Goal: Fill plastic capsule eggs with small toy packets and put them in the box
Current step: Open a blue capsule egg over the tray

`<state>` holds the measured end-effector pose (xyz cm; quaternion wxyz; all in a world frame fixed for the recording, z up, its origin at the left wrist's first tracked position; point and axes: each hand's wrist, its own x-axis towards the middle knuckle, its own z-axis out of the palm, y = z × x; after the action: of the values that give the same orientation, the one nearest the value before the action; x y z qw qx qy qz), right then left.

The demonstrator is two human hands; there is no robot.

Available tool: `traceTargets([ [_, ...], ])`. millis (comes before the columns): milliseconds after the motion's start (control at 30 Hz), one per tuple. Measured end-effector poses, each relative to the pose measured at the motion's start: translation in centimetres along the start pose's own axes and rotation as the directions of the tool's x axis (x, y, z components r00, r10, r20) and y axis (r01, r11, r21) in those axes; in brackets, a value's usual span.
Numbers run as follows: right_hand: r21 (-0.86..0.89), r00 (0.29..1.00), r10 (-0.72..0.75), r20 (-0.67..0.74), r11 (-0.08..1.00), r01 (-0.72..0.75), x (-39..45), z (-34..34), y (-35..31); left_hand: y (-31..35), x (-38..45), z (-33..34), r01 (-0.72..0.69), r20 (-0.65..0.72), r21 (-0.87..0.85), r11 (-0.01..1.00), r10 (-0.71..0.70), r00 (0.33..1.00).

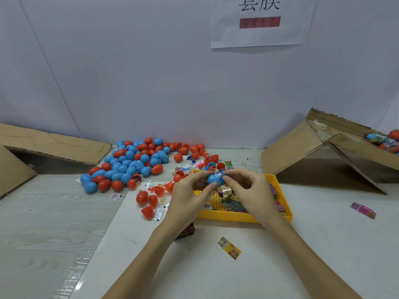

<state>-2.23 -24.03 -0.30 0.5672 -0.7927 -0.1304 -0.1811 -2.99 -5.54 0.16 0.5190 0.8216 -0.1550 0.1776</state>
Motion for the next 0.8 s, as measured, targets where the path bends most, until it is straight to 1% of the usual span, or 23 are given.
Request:
traceTargets([
  [133, -0.032, 1.000, 0.010, 0.013, 0.999, -0.010, 0.0, 0.1, 0.0, -0.1, -0.1, 0.0, -0.012, 0.009, 0.001, 1.000, 0.012, 1.000],
  [267, -0.047, 0.998, 0.023, 0.061, 0.999, -0.020, 0.0, 0.0, 0.1, -0.2, -0.1, -0.1, -0.030, 0.015, -0.016, 0.999, 0.030, 0.999],
  [433, -0.004, 0.998, 0.022, 0.065, 1.000, -0.022, 0.0, 0.0, -0.3, -0.1, -0.2, -0.1, -0.069, -0.039, -0.057, 0.996, 0.067, 0.997],
  [533, 0.036, 0.998, 0.034, 0.057, 0.999, -0.036, 0.0, -0.2, -0.8, 0.1, -0.3, 0.0, -0.100, -0.043, -0.083, 0.992, 0.097, 0.994],
  [633, 0.059, 0.996, 0.046, 0.073, 0.997, -0.051, -0.1, -0.3, -1.4, 0.2, -0.4, 0.1, -0.146, -0.067, -0.075, 0.986, 0.141, 0.988],
  [700, 0.102, 0.993, 0.068, 0.097, 0.992, -0.078, -0.3, -0.3, -1.9, 0.2, -0.4, 0.1, -0.168, -0.082, -0.084, 0.982, 0.161, 0.983],
  [800, 0.272, 0.977, 0.174, 0.124, 0.941, -0.202, -0.4, -0.1, -2.6, 0.2, -0.3, -0.1, -0.202, -0.070, -0.087, 0.976, 0.196, 0.978],
])
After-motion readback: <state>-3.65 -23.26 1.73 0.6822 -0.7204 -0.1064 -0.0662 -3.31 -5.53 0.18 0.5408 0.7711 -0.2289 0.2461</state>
